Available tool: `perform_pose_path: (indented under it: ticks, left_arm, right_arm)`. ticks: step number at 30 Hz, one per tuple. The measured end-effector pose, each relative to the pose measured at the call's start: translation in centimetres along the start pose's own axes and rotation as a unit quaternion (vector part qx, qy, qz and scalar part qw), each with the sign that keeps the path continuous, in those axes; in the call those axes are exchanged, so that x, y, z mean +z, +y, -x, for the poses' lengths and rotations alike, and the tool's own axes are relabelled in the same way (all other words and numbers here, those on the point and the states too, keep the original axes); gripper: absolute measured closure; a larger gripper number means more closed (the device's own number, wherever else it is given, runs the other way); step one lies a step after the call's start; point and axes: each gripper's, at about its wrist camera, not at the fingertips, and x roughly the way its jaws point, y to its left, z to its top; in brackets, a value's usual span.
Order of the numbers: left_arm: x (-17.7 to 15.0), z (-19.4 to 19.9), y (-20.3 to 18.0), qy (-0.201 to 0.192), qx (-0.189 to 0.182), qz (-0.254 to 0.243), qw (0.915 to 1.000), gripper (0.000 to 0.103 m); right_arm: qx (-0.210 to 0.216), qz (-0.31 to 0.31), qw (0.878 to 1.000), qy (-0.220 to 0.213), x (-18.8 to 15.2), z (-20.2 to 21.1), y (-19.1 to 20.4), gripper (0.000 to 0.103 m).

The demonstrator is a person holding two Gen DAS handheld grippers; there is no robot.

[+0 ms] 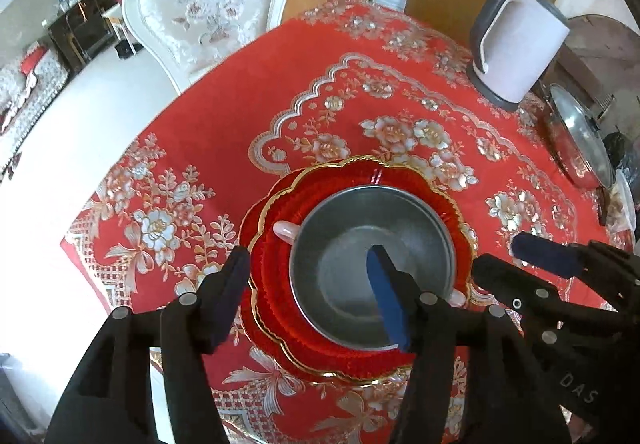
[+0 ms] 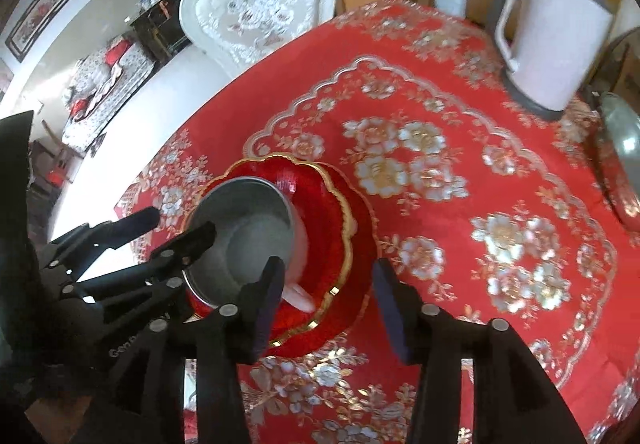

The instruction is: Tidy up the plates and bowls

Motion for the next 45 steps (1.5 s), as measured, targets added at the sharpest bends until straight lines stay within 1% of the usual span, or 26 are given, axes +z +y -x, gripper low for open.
perform_pose_path:
  ticks: [5, 7, 8, 10, 14, 18, 28, 33, 37, 45]
  left_arm:
    - [-1.2, 1.1, -1.0, -0.006, 0.001, -0.003, 1.0, 0.043]
    - [-1.9, 1.3, -1.5, -0.006, 0.008, -0.01, 0.9999, 0.042]
    - [-2.2, 1.3, -1.8, -0.005, 0.012, -0.014, 0.9998, 0.042]
    - [-2.9, 1.4, -2.1, -0.008, 0.024, -0.019, 0.9995, 0.042]
    - [-3.6, 1.5, -1.8, -0.009, 0.033, -0.014, 0.9993, 0.042]
    - [-3.7, 1.7, -1.2, -0.016, 0.046, -0.007, 0.9988, 0.042]
    - [-3.6, 2.0, -0.3, -0.025, 0.047, -0.004, 0.9986, 0.042]
    - [-3.4, 2.2, -0.5, -0.033, 0.058, -0.019, 0.9976, 0.042]
    - [-3.4, 2.3, -0.5, -0.038, 0.057, -0.021, 0.9975, 0.042]
    - [-3.4, 2.2, -0.4, -0.035, 0.054, -0.021, 0.9977, 0.042]
  right_arm:
    - [-0.014, -0.024, 0.999, -0.025, -2.1, 1.3, -0.9, 0.044]
    - [-0.02, -0.035, 0.999, -0.032, -2.9, 1.4, -1.2, 0.039]
    - [-0.026, -0.041, 0.998, -0.032, -3.2, 1.3, -1.2, 0.039]
    - [-0.034, -0.049, 0.998, -0.031, -3.8, 1.0, -1.3, 0.039]
    - [-0.039, -0.064, 0.997, -0.027, -4.5, 0.3, -1.2, 0.038]
    - [-0.041, -0.062, 0.997, -0.026, -4.8, -0.2, -0.5, 0.038]
    - [-0.053, -0.065, 0.996, -0.034, -4.6, 0.0, 0.4, 0.038]
    - [-0.063, -0.071, 0.995, -0.039, -4.6, 0.1, 0.6, 0.038]
    - [-0.068, -0.077, 0.994, -0.042, -4.8, 0.1, 0.6, 0.038]
    - [-0.082, -0.076, 0.993, -0.042, -4.8, 0.2, 0.9, 0.038]
